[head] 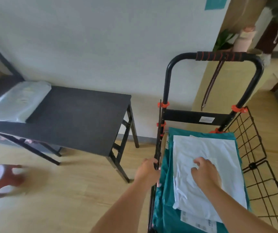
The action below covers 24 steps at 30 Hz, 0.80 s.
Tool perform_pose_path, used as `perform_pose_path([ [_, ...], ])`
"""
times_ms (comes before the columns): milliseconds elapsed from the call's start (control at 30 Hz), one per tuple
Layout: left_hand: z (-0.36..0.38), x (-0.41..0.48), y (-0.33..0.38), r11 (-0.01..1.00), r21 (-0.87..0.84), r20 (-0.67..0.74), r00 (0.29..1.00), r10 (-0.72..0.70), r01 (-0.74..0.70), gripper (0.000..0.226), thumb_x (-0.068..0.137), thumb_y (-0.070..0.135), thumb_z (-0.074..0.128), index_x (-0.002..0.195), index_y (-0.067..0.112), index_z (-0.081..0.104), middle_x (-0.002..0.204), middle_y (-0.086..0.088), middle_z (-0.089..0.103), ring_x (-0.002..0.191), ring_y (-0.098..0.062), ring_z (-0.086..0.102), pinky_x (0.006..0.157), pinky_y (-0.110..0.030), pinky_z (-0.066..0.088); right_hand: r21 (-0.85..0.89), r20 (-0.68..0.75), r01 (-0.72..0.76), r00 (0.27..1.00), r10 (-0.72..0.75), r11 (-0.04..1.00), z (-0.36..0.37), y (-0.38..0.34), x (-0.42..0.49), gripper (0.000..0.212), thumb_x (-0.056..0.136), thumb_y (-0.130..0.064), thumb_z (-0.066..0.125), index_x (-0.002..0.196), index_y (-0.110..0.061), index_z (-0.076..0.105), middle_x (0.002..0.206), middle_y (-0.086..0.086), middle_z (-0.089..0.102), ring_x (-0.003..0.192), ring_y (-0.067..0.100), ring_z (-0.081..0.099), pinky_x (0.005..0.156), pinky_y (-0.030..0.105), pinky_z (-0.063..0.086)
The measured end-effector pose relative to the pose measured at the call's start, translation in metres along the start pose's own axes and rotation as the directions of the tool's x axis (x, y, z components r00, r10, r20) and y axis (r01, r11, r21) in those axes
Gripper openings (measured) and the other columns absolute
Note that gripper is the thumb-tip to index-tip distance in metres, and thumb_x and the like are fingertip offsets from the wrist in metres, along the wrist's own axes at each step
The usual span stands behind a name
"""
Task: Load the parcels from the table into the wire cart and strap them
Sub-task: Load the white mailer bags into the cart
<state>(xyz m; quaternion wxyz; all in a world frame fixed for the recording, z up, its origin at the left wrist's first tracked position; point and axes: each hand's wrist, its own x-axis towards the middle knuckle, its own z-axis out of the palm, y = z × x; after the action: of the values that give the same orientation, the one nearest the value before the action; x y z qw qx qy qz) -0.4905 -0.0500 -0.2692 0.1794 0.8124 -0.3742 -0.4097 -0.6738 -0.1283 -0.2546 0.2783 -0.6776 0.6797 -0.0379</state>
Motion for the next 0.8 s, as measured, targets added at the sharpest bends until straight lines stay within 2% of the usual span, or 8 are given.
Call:
perform_pose_path([
  [67,-0.024,-0.008,-0.019,1.0,0.026,-0.038,0.999,-0.017,0.018,0.046,0.09,0.015,0.061,0.134,0.028,0.05,0.13,0.002,0.048,0.091,-0.011,0.058,0.078,-0.027,0.056,-0.011,-0.014,0.039,0.999,-0.039,0.999,0.01,-0.028,-0.012,0.029,0.095,-0.015,0.055,0.124,-0.02,0.057,0.126,0.003,0.06,0.105,0.024,0.056,0.076,0.031,0.043],
  [200,-0.063,-0.024,-0.058,1.0,0.028,-0.069,0.998,-0.01,0.012,0.051,0.09,0.015,0.06,0.137,0.027,0.048,0.136,0.0,0.047,0.103,-0.018,0.059,0.087,-0.032,0.056,-0.036,0.013,0.101,0.995,-0.1,0.994,0.035,-0.081,-0.041,0.03,0.094,-0.016,0.055,0.123,-0.023,0.06,0.127,0.0,0.061,0.108,0.023,0.06,0.078,0.032,0.049],
  [333,-0.098,-0.04,-0.106,1.0,0.008,-0.091,0.996,-0.021,0.022,0.051,0.09,0.016,0.059,0.138,0.028,0.047,0.138,0.0,0.045,0.114,-0.021,0.055,0.094,-0.035,0.052,-0.057,0.048,0.184,0.982,-0.181,0.981,0.068,-0.13,-0.072,0.028,0.092,-0.017,0.056,0.118,-0.026,0.062,0.119,-0.004,0.065,0.075,0.015,0.057,0.06,0.028,0.046],
  [467,-0.139,-0.054,-0.166,0.996,0.014,-0.103,0.991,-0.084,0.086,0.047,0.09,0.015,0.055,0.136,0.023,0.05,0.133,-0.003,0.047,0.117,-0.024,0.051,0.095,-0.034,0.048,-0.098,0.1,0.247,0.966,-0.238,0.964,0.105,-0.18,-0.101,0.027,0.094,-0.018,0.057,0.12,-0.026,0.061,0.118,-0.004,0.065,0.083,0.016,0.054,0.065,0.027,0.042],
  [633,-0.185,-0.073,-0.241,0.984,-0.071,-0.182,0.967,-0.176,0.166,0.045,0.087,0.012,0.055,0.131,0.024,0.053,0.132,-0.002,0.047,0.121,-0.023,0.049,0.1,-0.035,0.046,-0.133,0.176,0.33,0.936,-0.306,0.934,0.152,-0.239,-0.139,0.025,0.096,-0.019,0.056,0.12,-0.024,0.061,0.116,-0.002,0.065,0.087,0.016,0.054,0.064,0.026,0.039],
  [700,-0.2,-0.082,-0.267,0.978,-0.093,-0.206,0.957,-0.203,0.187,0.048,0.087,0.012,0.055,0.133,0.024,0.052,0.132,-0.002,0.046,0.12,-0.023,0.051,0.098,-0.034,0.047,-0.131,0.193,0.355,0.925,-0.328,0.926,0.171,-0.257,-0.153,0.023,0.097,-0.019,0.055,0.118,-0.024,0.061,0.109,-0.005,0.063,0.085,0.013,0.053,0.061,0.025,0.039],
  [800,-0.217,-0.092,-0.302,0.966,-0.147,-0.222,0.945,-0.241,0.212,0.051,0.084,0.01,0.053,0.133,0.023,0.052,0.128,-0.003,0.047,0.115,-0.023,0.053,0.09,-0.034,0.052,-0.159,0.236,0.409,0.9,-0.367,0.899,0.194,-0.281,-0.172,0.024,0.096,-0.019,0.058,0.119,-0.025,0.061,0.105,-0.008,0.061,0.079,0.008,0.052,0.052,0.016,0.034],
])
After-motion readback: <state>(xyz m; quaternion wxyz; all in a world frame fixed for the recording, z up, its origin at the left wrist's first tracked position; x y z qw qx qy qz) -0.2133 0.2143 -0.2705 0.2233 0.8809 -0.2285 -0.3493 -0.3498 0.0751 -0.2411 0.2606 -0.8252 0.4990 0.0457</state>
